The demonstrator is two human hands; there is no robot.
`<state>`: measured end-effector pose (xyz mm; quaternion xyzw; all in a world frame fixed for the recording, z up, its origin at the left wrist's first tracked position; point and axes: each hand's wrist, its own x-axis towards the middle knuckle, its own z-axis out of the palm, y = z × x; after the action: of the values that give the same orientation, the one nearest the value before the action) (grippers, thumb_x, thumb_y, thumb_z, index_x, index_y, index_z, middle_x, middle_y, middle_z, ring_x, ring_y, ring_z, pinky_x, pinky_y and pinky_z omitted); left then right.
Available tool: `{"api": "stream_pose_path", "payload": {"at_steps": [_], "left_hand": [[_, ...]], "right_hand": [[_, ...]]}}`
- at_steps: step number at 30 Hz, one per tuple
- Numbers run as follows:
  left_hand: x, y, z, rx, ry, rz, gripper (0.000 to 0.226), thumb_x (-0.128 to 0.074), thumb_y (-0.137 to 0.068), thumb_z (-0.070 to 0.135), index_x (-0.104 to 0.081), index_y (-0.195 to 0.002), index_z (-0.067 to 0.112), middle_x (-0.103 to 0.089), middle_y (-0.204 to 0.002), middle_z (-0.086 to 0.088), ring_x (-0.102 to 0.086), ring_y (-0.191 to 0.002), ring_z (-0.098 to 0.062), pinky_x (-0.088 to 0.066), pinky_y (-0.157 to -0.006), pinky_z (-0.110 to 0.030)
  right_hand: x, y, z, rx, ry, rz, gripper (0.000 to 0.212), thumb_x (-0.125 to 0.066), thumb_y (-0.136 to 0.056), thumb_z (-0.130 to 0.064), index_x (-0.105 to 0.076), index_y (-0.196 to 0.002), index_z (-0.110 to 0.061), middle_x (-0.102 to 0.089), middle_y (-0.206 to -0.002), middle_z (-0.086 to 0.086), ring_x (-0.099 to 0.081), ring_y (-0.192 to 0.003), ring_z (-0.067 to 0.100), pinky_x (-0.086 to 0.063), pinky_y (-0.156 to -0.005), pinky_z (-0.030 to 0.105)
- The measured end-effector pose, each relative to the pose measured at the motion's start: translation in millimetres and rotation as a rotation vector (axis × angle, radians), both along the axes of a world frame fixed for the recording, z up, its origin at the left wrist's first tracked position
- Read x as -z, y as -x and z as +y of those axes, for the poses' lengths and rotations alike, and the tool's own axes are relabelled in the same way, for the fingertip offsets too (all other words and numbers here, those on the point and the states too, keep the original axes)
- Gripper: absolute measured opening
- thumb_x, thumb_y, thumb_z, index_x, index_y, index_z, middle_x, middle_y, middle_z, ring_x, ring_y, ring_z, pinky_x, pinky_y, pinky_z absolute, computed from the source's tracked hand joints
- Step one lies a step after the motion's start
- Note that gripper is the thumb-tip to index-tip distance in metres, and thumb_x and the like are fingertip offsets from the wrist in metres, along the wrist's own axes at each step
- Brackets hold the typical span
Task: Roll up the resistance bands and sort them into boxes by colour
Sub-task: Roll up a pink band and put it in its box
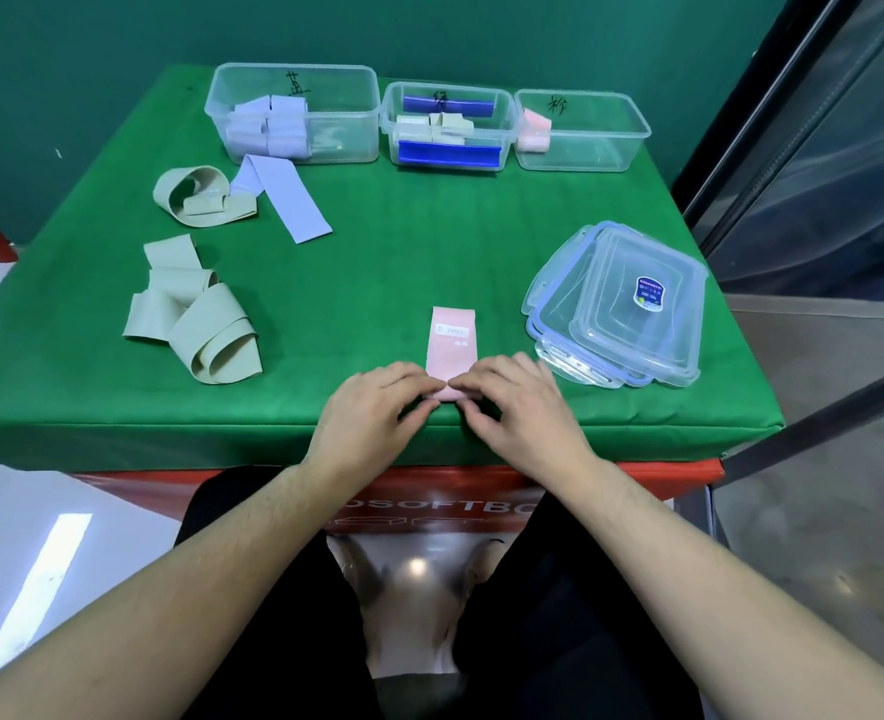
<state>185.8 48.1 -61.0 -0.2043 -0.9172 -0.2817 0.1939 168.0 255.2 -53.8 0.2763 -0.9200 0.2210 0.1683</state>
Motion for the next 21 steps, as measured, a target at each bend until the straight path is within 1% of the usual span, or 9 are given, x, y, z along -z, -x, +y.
{"api": "stream_pose_path", "payload": {"at_steps": [3,6,8,10,12,14,16,18,21], "left_hand": [[3.8,-8.4,-1.4,0.001,-0.031,0.000,0.018,-0.068,-0.090,0.029,-0.073,-0.104,0.019,-0.069,-0.102,0.009,-0.065,-0.086,-0.014,-0.053,-0.068,-0.037],[3.9,-10.6,-1.0,-0.009,-0.031,-0.020,0.018,-0.066,-0.091,0.032,-0.072,-0.104,0.021,-0.068,-0.103,0.011,-0.062,-0.084,-0.010,-0.052,-0.068,-0.037],[3.0,-9.2,-0.5,-0.024,-0.033,-0.039,0.018,-0.067,-0.091,0.033,-0.072,-0.104,0.022,-0.068,-0.104,0.011,-0.056,-0.078,-0.005,-0.051,-0.066,-0.035],[1.0,-7.3,-1.1,-0.026,-0.027,-0.070,0.019,-0.067,-0.092,0.035,-0.072,-0.106,0.023,-0.067,-0.104,0.012,-0.050,-0.071,-0.004,-0.050,-0.066,-0.032],[-1.9,-5.9,-2.5,-0.024,-0.001,-0.100,0.021,-0.065,-0.093,0.037,-0.071,-0.109,0.025,-0.065,-0.106,0.014,-0.051,-0.068,-0.005,-0.048,-0.066,-0.029],[-3.5,-4.8,-3.0,-0.033,0.023,-0.122,0.023,-0.063,-0.094,0.039,-0.070,-0.111,0.026,-0.063,-0.109,0.015,-0.054,-0.069,-0.008,-0.044,-0.065,-0.026],[-4.4,-4.2,-2.9,-0.047,0.016,-0.144,0.024,-0.062,-0.094,0.040,-0.070,-0.112,0.027,-0.060,-0.112,0.017,-0.049,-0.067,-0.004,-0.043,-0.064,-0.026],[-4.2,-4.2,-2.6,-0.053,-0.007,-0.160,0.026,-0.063,-0.093,0.039,-0.069,-0.115,0.027,-0.058,-0.114,0.017,-0.043,-0.066,-0.001,-0.043,-0.063,-0.026],[-3.2,-4.8,-1.5,-0.036,-0.025,-0.151,0.029,-0.069,-0.089,0.032,-0.066,-0.117,0.027,-0.056,-0.113,0.017,-0.043,-0.069,-0.003,-0.040,-0.062,-0.024]], "right_hand": [[0.5,-6.3,0.5,-0.014,0.000,-0.006,0.022,-0.060,-0.089,-0.034,-0.070,-0.108,-0.028,-0.062,-0.101,-0.013,-0.048,-0.089,0.015,-0.035,-0.075,0.033],[2.8,-8.3,1.6,-0.004,0.005,-0.047,0.024,-0.060,-0.088,-0.034,-0.070,-0.109,-0.029,-0.062,-0.102,-0.014,-0.049,-0.089,0.014,-0.033,-0.075,0.030],[3.7,-8.3,0.5,0.013,0.018,-0.068,0.025,-0.061,-0.087,-0.034,-0.070,-0.110,-0.029,-0.062,-0.102,-0.014,-0.049,-0.090,0.016,-0.033,-0.076,0.030],[2.8,-7.4,-1.7,0.033,0.018,-0.062,0.026,-0.063,-0.086,-0.035,-0.071,-0.110,-0.028,-0.062,-0.102,-0.014,-0.048,-0.090,0.017,-0.035,-0.077,0.032],[1.7,-6.3,-3.2,0.048,0.006,-0.036,0.027,-0.066,-0.085,-0.035,-0.071,-0.110,-0.028,-0.061,-0.102,-0.013,-0.047,-0.091,0.017,-0.036,-0.079,0.032],[1.0,-6.0,-3.4,0.046,-0.012,-0.027,0.026,-0.067,-0.085,-0.035,-0.070,-0.111,-0.028,-0.061,-0.102,-0.013,-0.047,-0.091,0.017,-0.036,-0.078,0.033],[0.9,-5.4,-3.2,0.045,-0.011,-0.032,0.023,-0.068,-0.086,-0.034,-0.070,-0.109,-0.029,-0.061,-0.102,-0.014,-0.048,-0.090,0.016,-0.035,-0.077,0.033],[1.0,-4.6,-3.2,0.053,0.002,-0.055,0.022,-0.067,-0.087,-0.034,-0.070,-0.108,-0.029,-0.062,-0.102,-0.014,-0.049,-0.090,0.016,-0.035,-0.076,0.033],[1.2,-2.3,-4.9,0.070,0.026,-0.106,0.023,-0.066,-0.087,-0.034,-0.070,-0.110,-0.029,-0.062,-0.102,-0.014,-0.050,-0.090,0.016,-0.037,-0.078,0.033]]}}
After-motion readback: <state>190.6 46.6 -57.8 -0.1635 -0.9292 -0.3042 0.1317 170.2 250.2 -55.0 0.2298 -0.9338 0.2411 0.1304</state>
